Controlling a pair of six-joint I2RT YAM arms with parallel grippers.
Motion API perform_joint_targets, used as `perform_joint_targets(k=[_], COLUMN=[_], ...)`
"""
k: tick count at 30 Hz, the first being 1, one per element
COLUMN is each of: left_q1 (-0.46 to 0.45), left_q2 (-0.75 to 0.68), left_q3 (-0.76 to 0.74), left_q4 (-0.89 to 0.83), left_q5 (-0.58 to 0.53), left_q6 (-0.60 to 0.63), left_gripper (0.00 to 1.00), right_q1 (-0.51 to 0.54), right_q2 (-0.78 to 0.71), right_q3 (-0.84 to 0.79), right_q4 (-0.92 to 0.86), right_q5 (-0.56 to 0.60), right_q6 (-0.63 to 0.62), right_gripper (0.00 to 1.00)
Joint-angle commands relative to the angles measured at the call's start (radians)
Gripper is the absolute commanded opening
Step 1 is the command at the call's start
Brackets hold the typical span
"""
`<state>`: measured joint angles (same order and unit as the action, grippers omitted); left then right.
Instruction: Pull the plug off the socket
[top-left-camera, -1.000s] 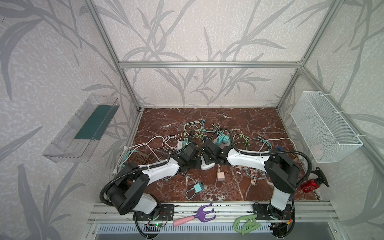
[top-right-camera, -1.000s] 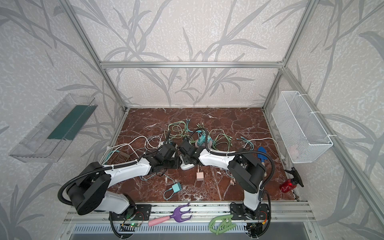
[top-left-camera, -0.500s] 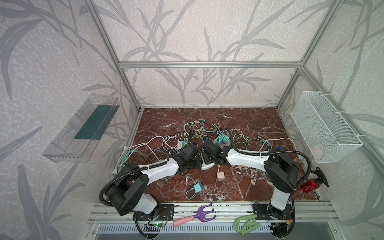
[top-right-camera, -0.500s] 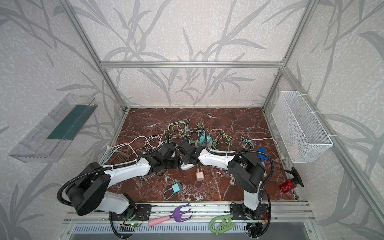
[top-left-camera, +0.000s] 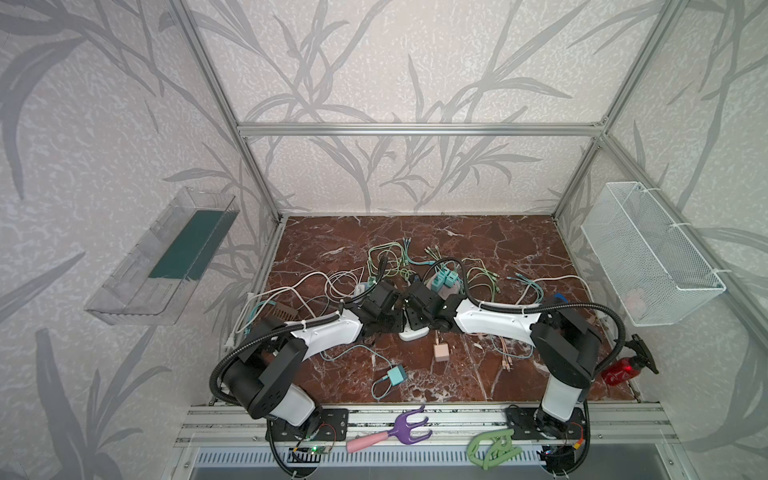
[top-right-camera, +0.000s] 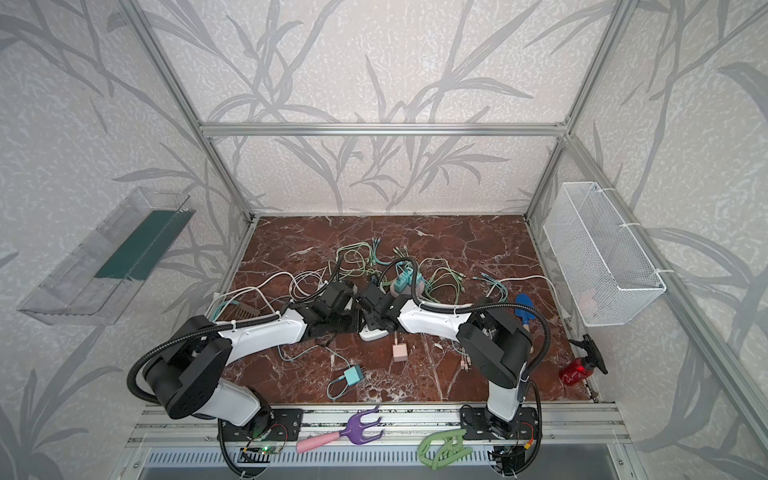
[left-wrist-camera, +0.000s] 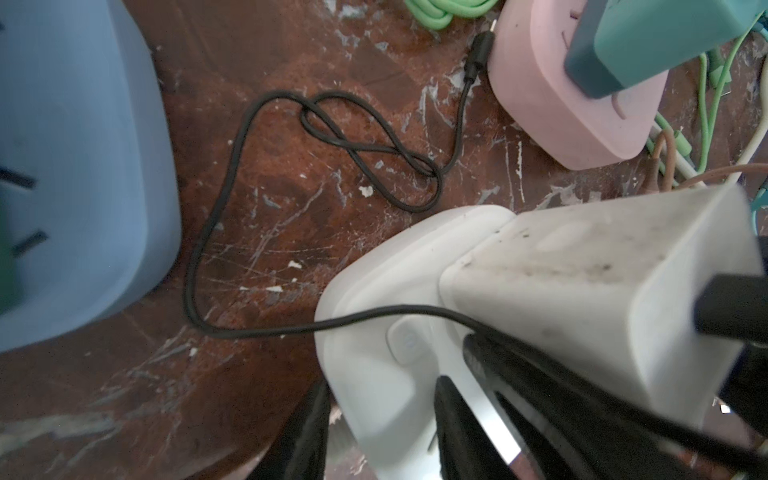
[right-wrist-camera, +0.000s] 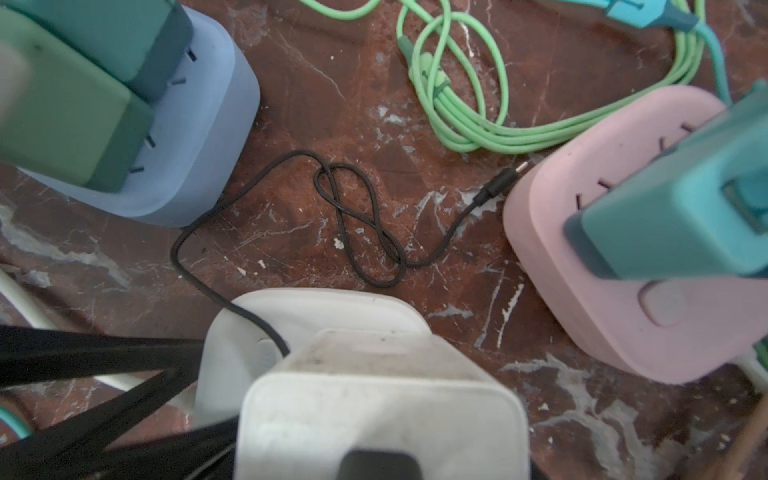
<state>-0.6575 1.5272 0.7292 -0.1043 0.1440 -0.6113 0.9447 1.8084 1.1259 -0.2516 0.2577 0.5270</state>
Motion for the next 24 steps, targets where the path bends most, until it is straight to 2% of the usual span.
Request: perform_joint_targets(k=[1, 7, 12, 19, 24], left_q1=[0.005, 0.005, 0.006, 0.003, 0.004], left_q2=[0.049, 0.079, 0.092, 0.107, 0.101], left_q3=[0.011, 0.028, 0.036, 0.032, 0.030], left_q4=[-0.094, -0.146, -0.177, -0.181, -0.185], left_q5=[-0.011, -0.018, -0.029, -0.028, -0.034], left_q6=[0.026, 0.033, 0.039, 0.038, 0.040], left_gripper=[0.41, 0.39, 0.38, 0.38, 0.38], right_q1=[0.020, 0.029, 0.069, 0.071, 0.026], right_q2=[-0.058, -0.072, -0.055, -0.061, -0.089], right_q3=[-0.004, 0.026, 0.052, 0.041, 0.025], right_q4=[0.003, -0.021, -0.042, -0.023, -0.012], right_q5=[-0.008, 0.021, 0.099, 0.133, 0.079], right_q6=[0.024, 0.007, -0.028, -0.004, 0.024], right_gripper=[0.39, 0.37, 0.37, 0.37, 0.37])
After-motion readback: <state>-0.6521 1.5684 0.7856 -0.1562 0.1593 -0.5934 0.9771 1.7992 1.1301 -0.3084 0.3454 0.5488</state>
